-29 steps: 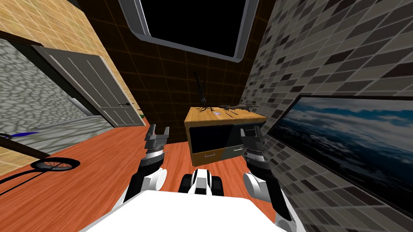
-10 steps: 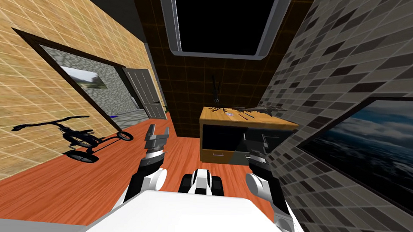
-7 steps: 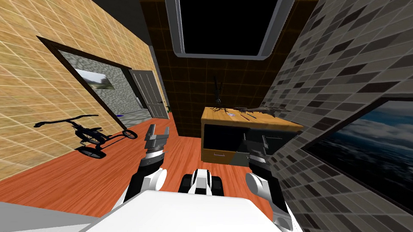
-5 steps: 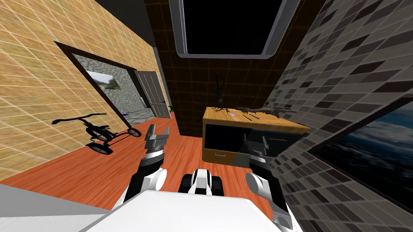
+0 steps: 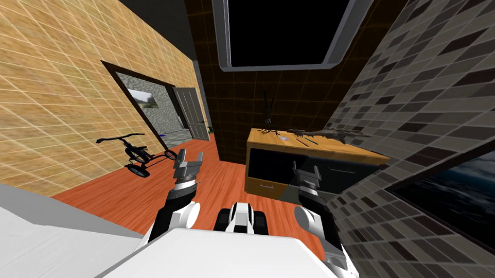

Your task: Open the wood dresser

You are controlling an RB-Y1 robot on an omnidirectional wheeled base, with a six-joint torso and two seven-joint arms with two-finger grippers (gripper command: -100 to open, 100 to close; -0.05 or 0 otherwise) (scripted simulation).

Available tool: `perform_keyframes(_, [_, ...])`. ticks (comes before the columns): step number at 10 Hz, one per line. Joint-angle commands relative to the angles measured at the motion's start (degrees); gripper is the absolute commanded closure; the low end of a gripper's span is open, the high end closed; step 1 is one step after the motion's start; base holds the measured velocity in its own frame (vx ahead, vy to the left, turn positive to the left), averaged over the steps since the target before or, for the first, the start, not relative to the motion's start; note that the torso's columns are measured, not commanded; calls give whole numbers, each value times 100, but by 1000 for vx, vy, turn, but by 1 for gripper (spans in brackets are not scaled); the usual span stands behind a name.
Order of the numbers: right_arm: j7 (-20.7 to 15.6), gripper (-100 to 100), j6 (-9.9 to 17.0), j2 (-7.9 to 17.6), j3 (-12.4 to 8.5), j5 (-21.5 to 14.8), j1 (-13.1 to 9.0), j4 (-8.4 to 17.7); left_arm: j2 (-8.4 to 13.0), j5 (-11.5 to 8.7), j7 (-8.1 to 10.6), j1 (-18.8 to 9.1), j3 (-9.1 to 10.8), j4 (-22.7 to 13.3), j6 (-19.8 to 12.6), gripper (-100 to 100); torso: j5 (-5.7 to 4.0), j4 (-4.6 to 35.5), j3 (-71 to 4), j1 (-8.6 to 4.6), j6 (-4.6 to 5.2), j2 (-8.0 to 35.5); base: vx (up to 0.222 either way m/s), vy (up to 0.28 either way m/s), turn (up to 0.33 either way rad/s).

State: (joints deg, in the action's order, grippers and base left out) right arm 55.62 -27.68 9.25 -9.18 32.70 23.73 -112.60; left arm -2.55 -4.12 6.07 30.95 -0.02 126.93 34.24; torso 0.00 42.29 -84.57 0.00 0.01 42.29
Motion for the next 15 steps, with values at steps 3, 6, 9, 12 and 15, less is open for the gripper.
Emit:
perform_keyframes(3, [714, -100, -7, -2, -55, 411, -174, 347, 0, 0, 0, 1, 0, 0, 0, 0, -1, -2, -3, -3, 1, -6, -27, 9, 110])
perform_keyframes(6, [1187, -100, -18, 4, -77, 601, -271, 527, 0, 0, 0, 0, 0, 0, 0, 0, 0, 1, 3, 3, -2, 4, -39, 11, 130])
perform_keyframes(9, [1587, -100, -27, 9, -95, 786, -376, 709, 0, 0, 0, 0, 0, 0, 0, 0, -1, -1, -2, 1, -4, -3, -25, 8, 89])
perform_keyframes(12, [2110, -100, -39, 16, -121, 1145, -606, 1079, 0, 0, 0, 0, 0, 0, 0, 0, 0, 1, 2, -1, 2, 2, -43, 10, 150])
perform_keyframes(15, [2623, -100, -43, 19, -129, 1318, -730, 1263, 0, 0, 0, 0, 0, 0, 0, 0, 0, 0, 0, 2, -3, 0, -41, 11, 130])
